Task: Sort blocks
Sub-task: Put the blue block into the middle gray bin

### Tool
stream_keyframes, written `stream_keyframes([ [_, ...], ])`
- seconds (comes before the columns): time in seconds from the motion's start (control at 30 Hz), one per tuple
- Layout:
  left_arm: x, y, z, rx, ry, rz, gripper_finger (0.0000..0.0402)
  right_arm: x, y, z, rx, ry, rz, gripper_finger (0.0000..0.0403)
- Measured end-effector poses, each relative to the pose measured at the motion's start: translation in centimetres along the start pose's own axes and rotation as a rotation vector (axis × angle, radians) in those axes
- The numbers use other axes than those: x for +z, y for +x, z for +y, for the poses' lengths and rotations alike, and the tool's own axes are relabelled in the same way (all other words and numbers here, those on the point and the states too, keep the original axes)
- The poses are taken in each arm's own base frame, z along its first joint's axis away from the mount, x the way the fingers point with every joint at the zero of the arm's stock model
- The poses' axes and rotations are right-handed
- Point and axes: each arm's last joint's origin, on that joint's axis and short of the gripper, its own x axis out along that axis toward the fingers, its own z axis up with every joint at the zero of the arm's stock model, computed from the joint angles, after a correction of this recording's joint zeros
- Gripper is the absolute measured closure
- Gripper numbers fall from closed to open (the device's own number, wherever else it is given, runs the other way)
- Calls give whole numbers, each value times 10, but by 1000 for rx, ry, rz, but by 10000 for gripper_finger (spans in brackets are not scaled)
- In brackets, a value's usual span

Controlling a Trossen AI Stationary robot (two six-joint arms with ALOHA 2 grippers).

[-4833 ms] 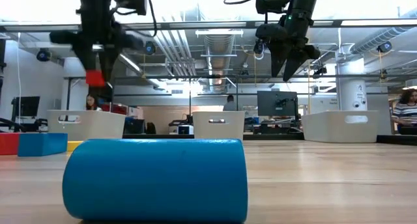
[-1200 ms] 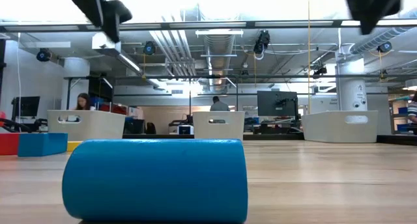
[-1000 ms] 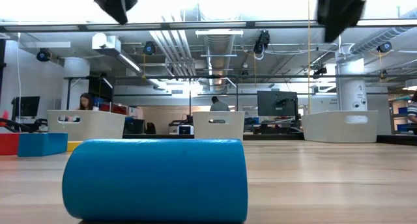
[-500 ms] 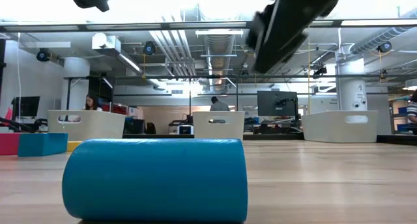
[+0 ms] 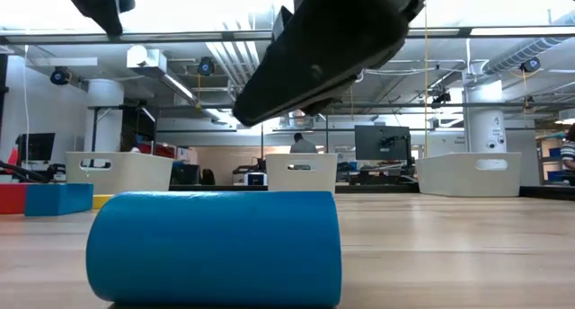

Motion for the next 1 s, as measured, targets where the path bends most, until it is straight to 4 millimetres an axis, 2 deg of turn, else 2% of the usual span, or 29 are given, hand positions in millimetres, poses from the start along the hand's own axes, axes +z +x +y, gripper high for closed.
stream_keyframes([
  [0.17,-3,0,1,16,2,16,226,-10,13,10,13,-50,21,390],
  [0.37,-5,-2,-1,15,-20,8,251,-13,15,10,-39,-61,24,390],
  [0.77,-5,-2,-1,17,-43,4,261,-19,16,11,-35,-109,43,390],
  [1.0,-5,-2,-1,17,-74,3,261,-31,17,7,-46,-117,74,390],
])
